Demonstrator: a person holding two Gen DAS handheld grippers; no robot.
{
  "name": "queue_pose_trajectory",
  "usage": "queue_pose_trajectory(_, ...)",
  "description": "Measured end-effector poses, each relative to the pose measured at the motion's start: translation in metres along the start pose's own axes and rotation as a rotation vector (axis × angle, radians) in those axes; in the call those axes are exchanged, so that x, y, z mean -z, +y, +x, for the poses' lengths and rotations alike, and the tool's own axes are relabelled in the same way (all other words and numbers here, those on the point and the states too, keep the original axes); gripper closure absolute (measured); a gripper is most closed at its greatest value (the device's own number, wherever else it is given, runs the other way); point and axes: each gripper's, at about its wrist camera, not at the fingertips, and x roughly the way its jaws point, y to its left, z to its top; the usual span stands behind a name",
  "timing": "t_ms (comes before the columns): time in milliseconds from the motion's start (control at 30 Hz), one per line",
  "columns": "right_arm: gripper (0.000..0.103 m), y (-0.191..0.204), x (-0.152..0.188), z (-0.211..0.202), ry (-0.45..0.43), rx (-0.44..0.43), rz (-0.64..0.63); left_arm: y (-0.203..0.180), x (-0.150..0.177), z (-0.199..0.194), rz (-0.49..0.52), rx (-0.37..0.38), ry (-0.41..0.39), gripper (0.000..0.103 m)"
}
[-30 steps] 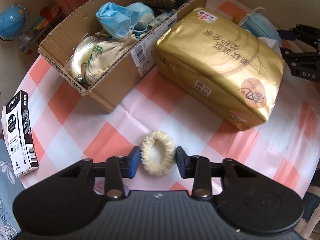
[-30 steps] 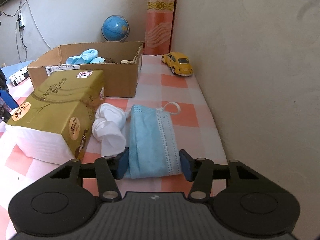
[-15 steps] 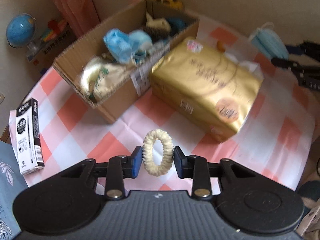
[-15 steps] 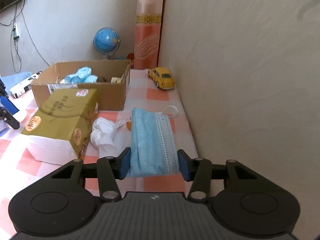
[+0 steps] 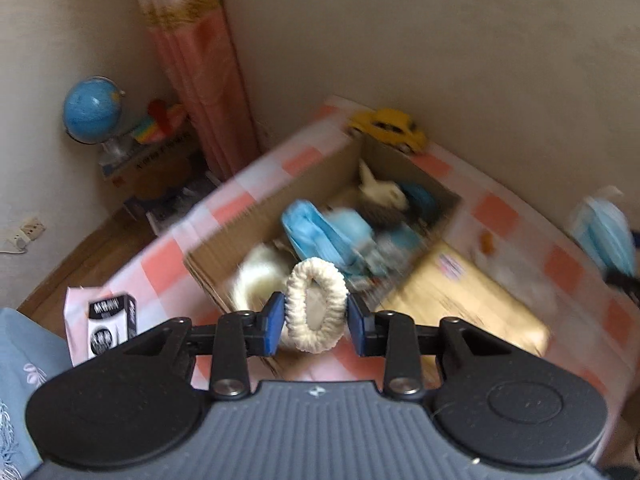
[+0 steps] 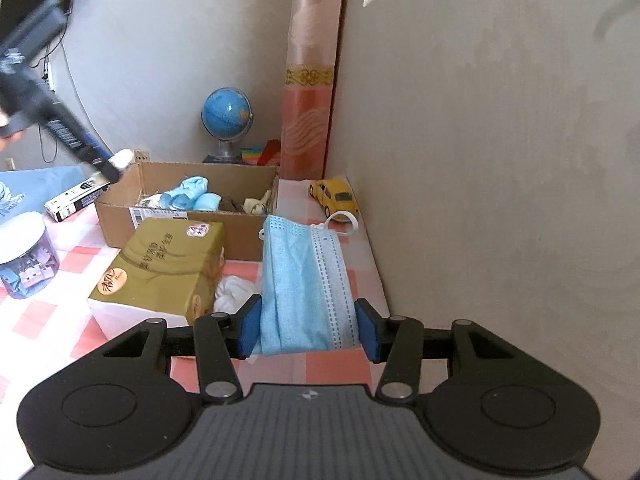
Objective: Organize soft objects
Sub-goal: 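Carry the cream scrunchie into the box and open the left gripper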
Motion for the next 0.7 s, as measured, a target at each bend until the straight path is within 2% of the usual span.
queue_pose_trajectory(33,0.049,0.001,-0.001,-0.001,-0.002,-0.001,0.000,0.003,-0.005,0.006,-0.007,-0.015,-0.001,0.068)
queue_pose_trajectory(100,0.049,0.001,-0.001,-0.001,-0.003,-0.003,-0.001,0.008,-0.011,0.018,-0.014,-0.047,-0.015,0.056)
queue_pose_trajectory(167,0.049,0.002,-0.001,-0.002,-0.003,-0.002,-0.001,0.011,-0.013,0.028,-0.021,-0.097,-0.027,0.034)
queue_pose_trajectory(233,0.049,0.002,-0.002,0.000,-0.001,-0.004,-0.001,0.013,-0.012,0.032,-0.038,-0.133,-0.037,0.028)
queue_pose_trajectory(300,0.049,0.002,-0.003,-0.001,-0.004,-0.004,-0.002,0.011,-0.006,0.028,-0.042,-0.128,-0.053,0.023)
queue_pose_trajectory(367,0.049,0.002,-0.003,0.000,-0.004,-0.010,-0.001,0.006,0.003,0.017,-0.041,-0.136,-0.087,0.011)
queue_pose_trajectory(433,0.049,0.002,-0.004,-0.001,-0.005,-0.017,0.002,-0.002,0.013,0.001,-0.035,-0.129,-0.127,0.006)
queue_pose_trajectory(600,0.049,0.003,-0.011,-0.003,-0.005,-0.055,0.009,-0.030,0.043,-0.038,-0.052,-0.112,-0.188,0.005)
queue_pose_trajectory(700,0.049,0.006,-0.017,-0.002,-0.005,-0.077,0.008,-0.052,0.066,-0.059,-0.061,-0.142,-0.251,0.000)
